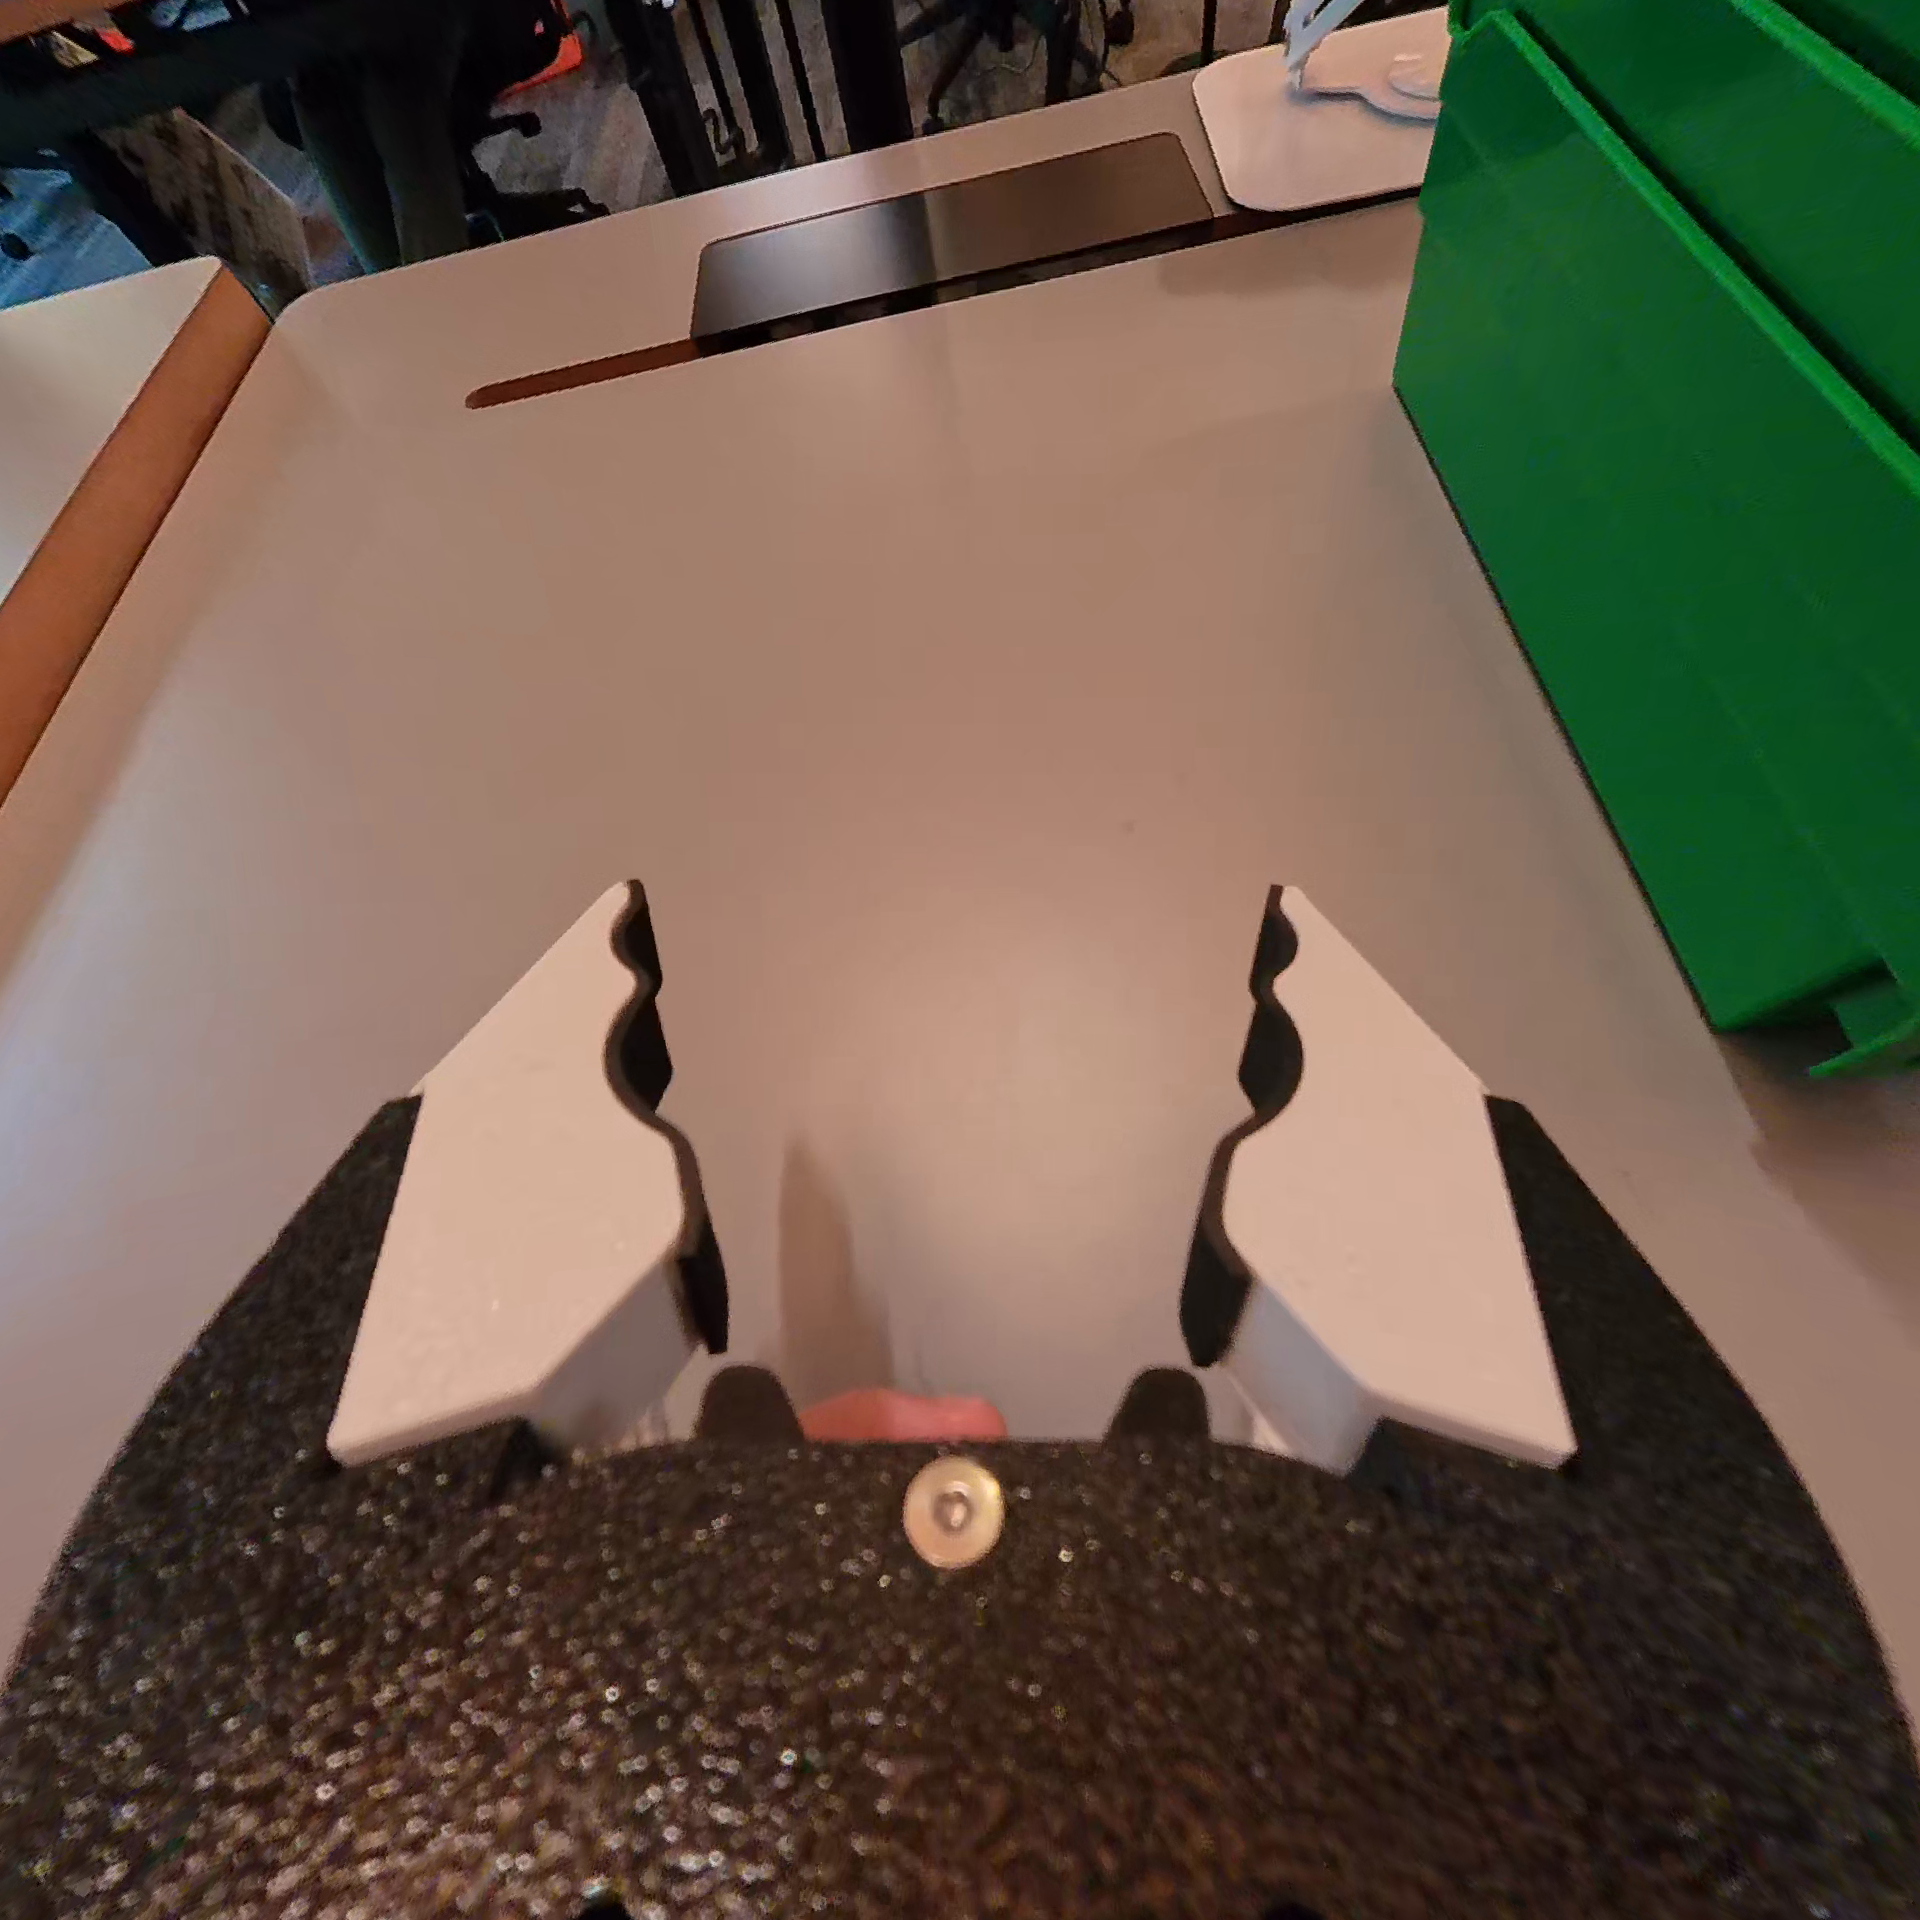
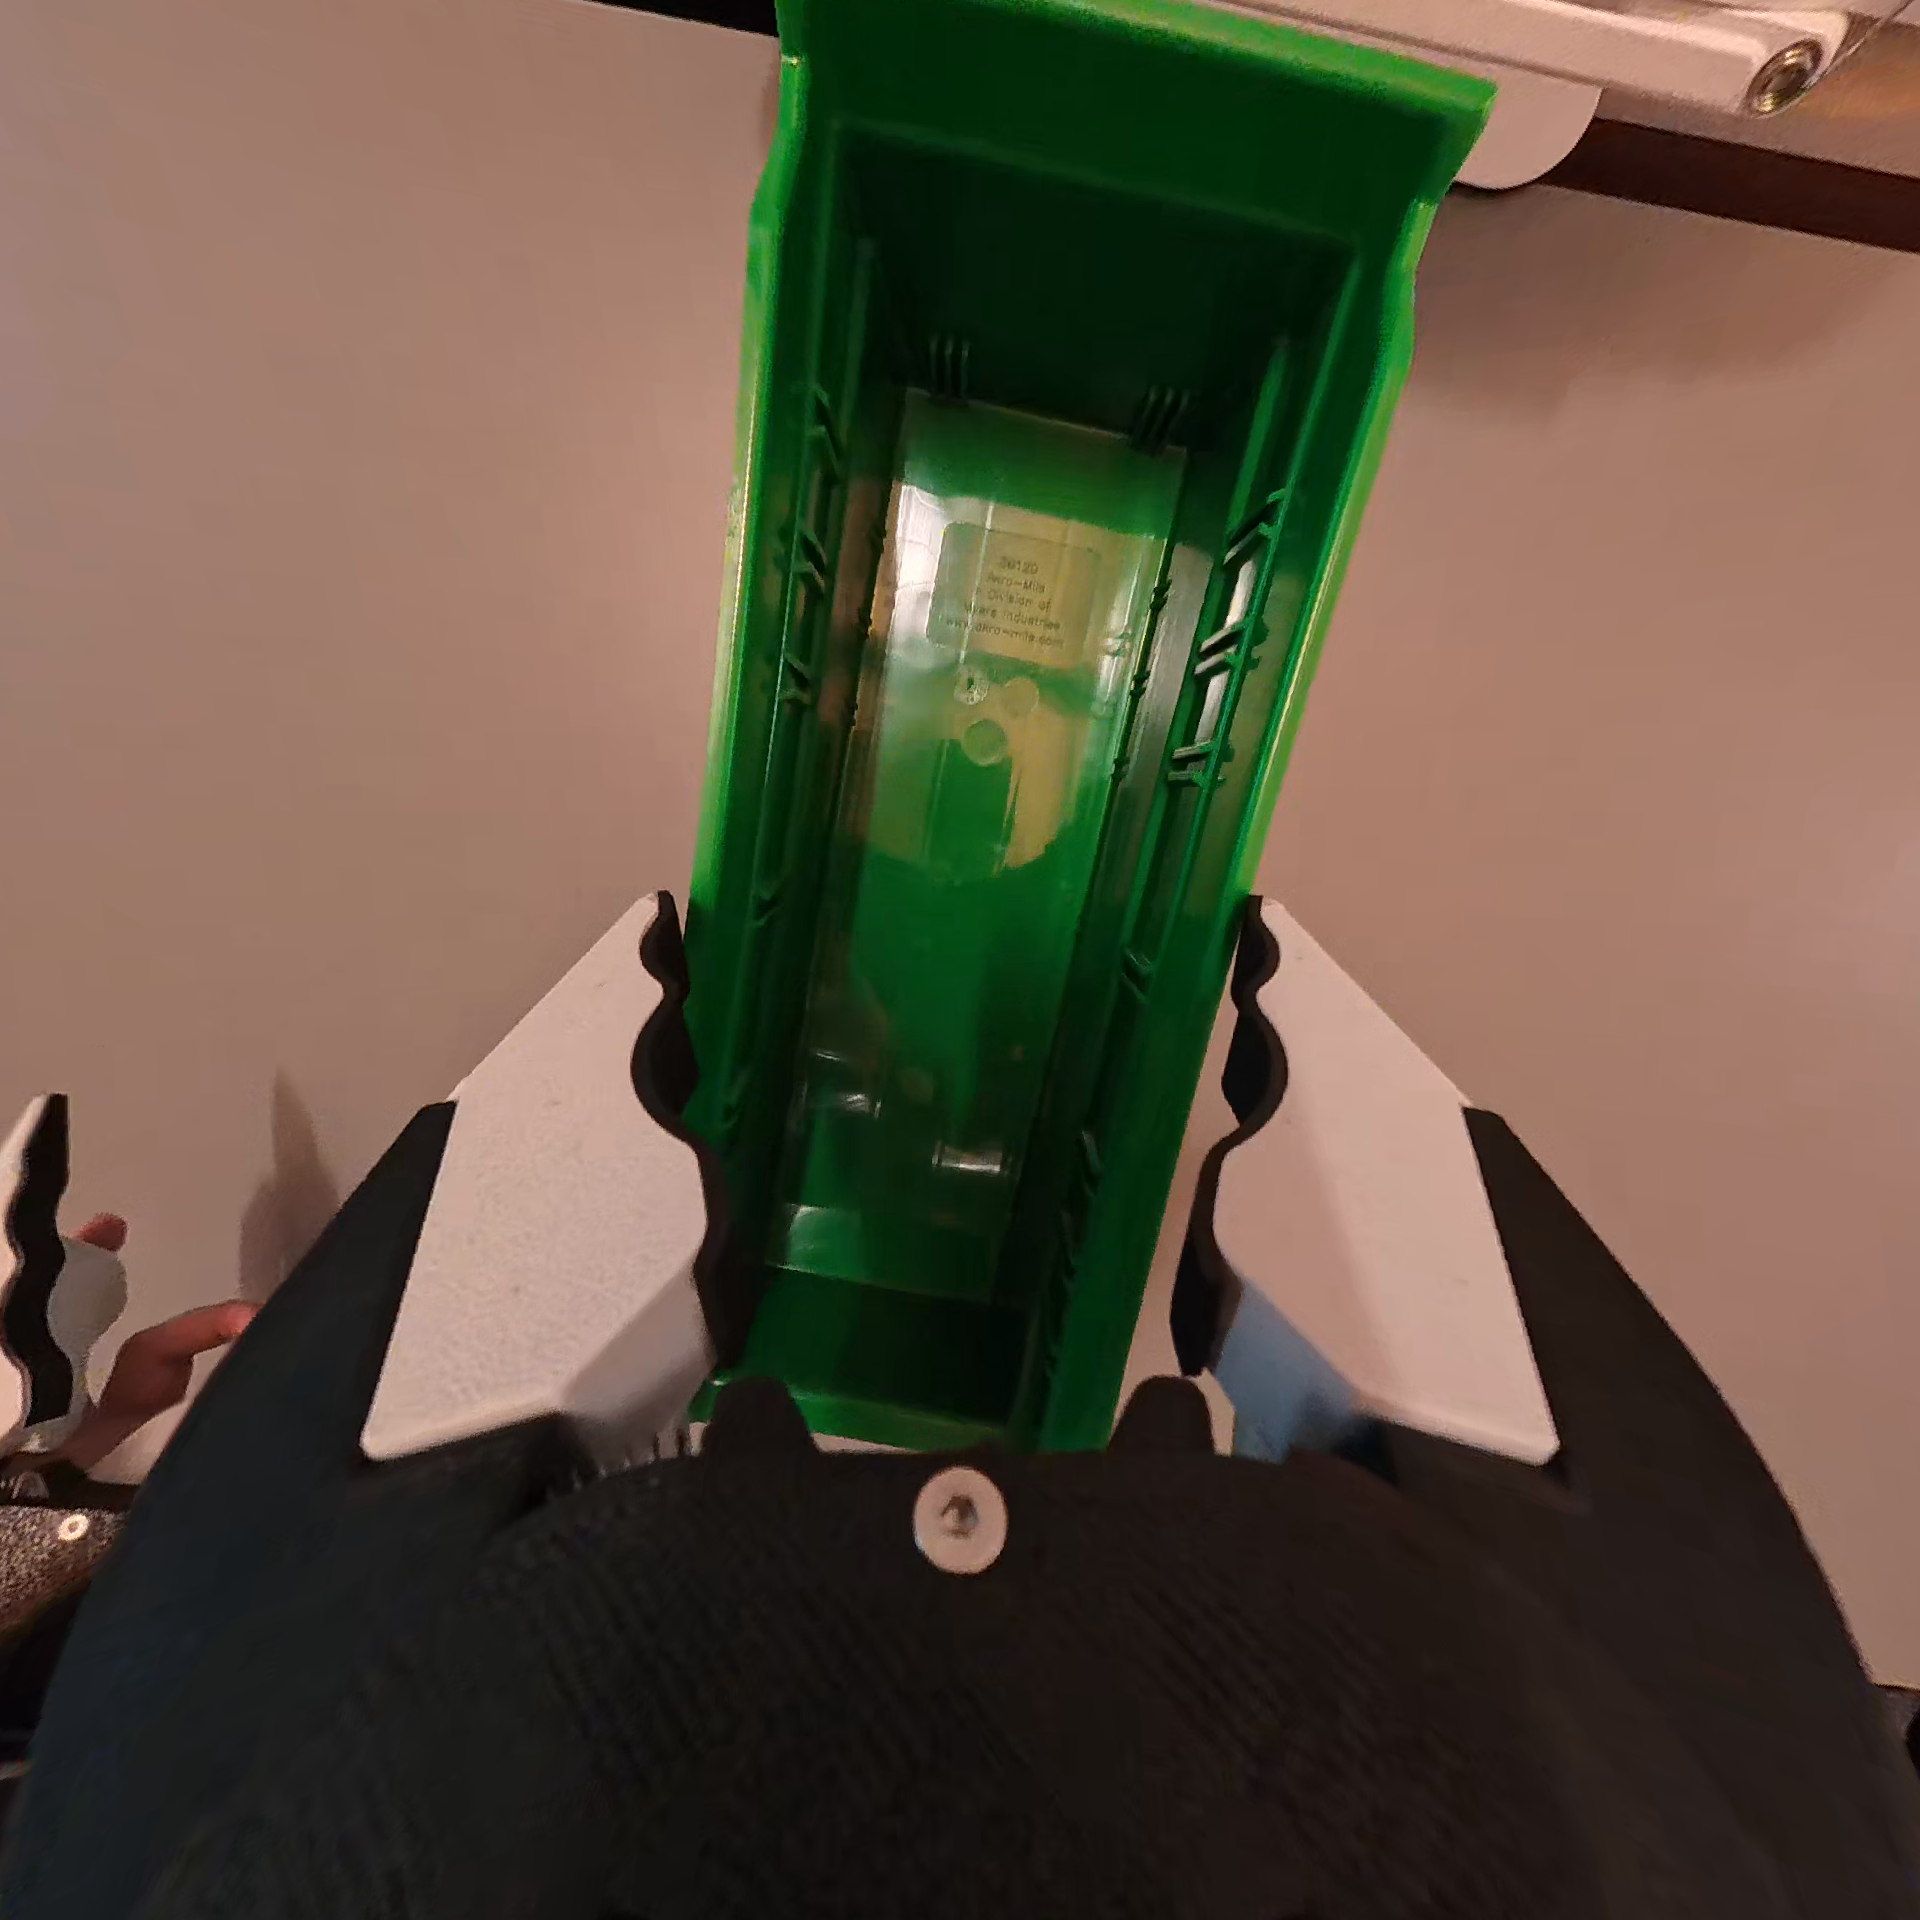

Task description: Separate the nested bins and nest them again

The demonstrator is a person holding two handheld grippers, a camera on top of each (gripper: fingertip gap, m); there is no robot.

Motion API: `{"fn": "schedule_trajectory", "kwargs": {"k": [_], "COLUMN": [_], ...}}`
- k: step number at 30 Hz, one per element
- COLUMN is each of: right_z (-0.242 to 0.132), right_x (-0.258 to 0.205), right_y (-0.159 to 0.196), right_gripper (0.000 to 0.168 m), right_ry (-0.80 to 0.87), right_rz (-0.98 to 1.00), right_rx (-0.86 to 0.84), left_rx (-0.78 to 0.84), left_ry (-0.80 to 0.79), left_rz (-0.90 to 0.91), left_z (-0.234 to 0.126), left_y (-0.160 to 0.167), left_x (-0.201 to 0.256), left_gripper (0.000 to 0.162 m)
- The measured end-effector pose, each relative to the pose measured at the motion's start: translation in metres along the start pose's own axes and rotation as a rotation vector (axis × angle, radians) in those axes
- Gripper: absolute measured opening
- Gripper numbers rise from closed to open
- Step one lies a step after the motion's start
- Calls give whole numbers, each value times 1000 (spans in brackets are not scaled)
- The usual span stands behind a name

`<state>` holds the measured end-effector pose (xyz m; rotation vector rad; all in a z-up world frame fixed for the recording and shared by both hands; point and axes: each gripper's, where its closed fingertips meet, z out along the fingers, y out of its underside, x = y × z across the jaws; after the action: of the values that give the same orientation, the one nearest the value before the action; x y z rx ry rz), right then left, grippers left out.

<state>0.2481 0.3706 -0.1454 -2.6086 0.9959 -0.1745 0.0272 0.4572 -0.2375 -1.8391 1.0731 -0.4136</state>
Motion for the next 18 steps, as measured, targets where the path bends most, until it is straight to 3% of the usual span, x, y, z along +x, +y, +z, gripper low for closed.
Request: {"fn": "schedule_trajectory", "kwargs": {"k": [18], "right_z": [9], "right_x": [0], "right_y": [6], "right_gripper": [112], "right_ry": [39], "right_rz": [7], "right_rx": [-63], "left_rx": [15], "left_ry": [41], "left_rz": [-23], "left_z": [-3], "left_y": [-3], "left_x": [7], "left_gripper": [111]}}
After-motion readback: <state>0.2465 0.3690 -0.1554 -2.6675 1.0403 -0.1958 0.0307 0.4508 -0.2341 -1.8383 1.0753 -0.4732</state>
